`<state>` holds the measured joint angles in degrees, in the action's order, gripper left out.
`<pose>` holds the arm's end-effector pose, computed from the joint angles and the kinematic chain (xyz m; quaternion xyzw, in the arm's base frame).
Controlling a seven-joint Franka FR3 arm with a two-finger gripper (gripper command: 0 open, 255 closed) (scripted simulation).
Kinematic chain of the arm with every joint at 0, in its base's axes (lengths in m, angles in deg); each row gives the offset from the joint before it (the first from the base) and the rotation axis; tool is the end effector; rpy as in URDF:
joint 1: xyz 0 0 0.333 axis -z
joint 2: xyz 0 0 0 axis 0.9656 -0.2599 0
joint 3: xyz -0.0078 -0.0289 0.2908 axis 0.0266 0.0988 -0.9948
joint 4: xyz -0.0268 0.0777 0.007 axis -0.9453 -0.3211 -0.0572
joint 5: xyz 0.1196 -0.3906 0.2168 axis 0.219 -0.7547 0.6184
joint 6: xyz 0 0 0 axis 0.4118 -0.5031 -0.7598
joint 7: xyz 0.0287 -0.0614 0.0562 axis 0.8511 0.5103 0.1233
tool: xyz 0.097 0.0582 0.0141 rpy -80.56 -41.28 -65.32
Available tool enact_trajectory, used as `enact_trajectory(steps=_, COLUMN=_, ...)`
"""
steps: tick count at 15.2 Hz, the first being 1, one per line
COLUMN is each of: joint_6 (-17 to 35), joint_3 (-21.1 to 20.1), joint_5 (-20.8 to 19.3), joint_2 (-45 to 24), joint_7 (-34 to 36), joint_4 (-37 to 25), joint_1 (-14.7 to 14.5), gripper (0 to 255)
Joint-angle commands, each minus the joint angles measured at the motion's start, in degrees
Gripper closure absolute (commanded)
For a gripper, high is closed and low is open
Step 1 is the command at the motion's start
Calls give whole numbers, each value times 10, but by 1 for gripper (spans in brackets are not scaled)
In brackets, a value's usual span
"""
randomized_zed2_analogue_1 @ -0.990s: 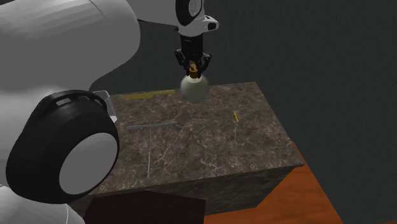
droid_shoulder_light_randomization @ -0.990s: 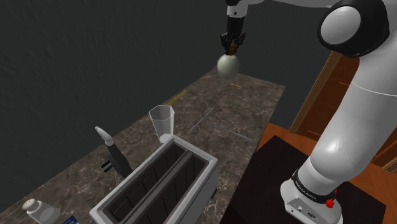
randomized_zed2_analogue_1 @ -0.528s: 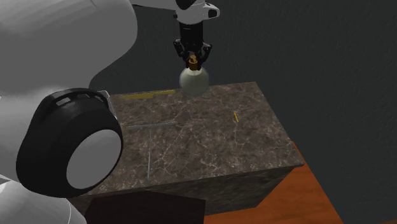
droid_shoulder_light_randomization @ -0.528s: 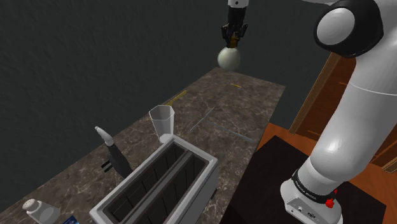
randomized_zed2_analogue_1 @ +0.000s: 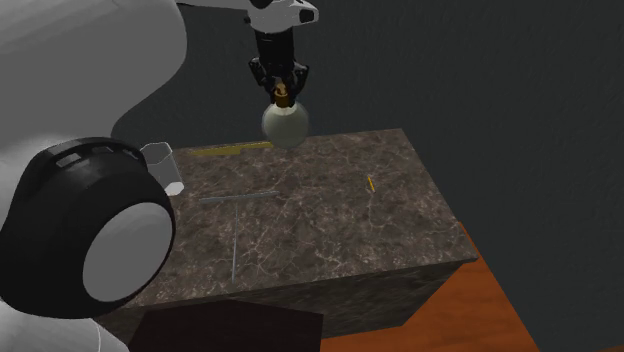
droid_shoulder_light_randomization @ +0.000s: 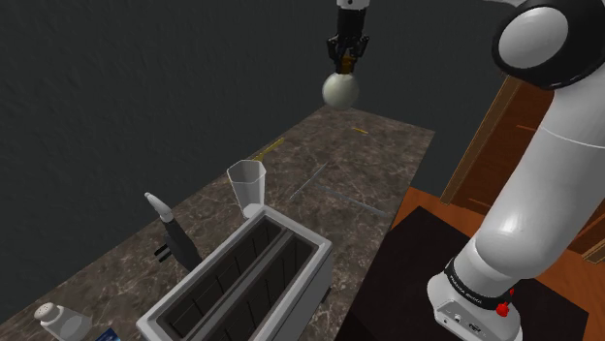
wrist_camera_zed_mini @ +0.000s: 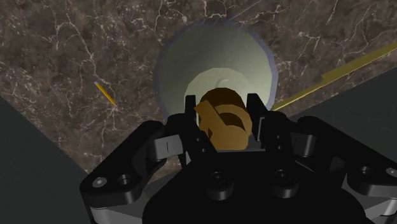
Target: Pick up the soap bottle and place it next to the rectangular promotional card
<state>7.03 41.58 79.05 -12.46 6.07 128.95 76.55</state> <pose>0.6510 -0.1018 0.5955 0.9928 -0.1185 0.0115 0.0111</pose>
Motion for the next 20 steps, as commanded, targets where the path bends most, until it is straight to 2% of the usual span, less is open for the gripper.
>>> enact_trajectory(steps=1, joint_6=12, joint_3=-11, joint_5=-3, joint_2=10, joint_7=26, joint_4=21, joint_1=-15, gripper=255)
enact_trajectory(steps=10, joint_6=51, joint_3=-66, joint_5=-11, joint_2=40, joint_7=146, joint_4=94, joint_1=-79, gripper=255)
enact_trajectory(steps=20, joint_6=79, joint_3=-127, joint_5=-19, joint_2=16, joint_7=277, joint_4=102, joint_1=-147, gripper=255)
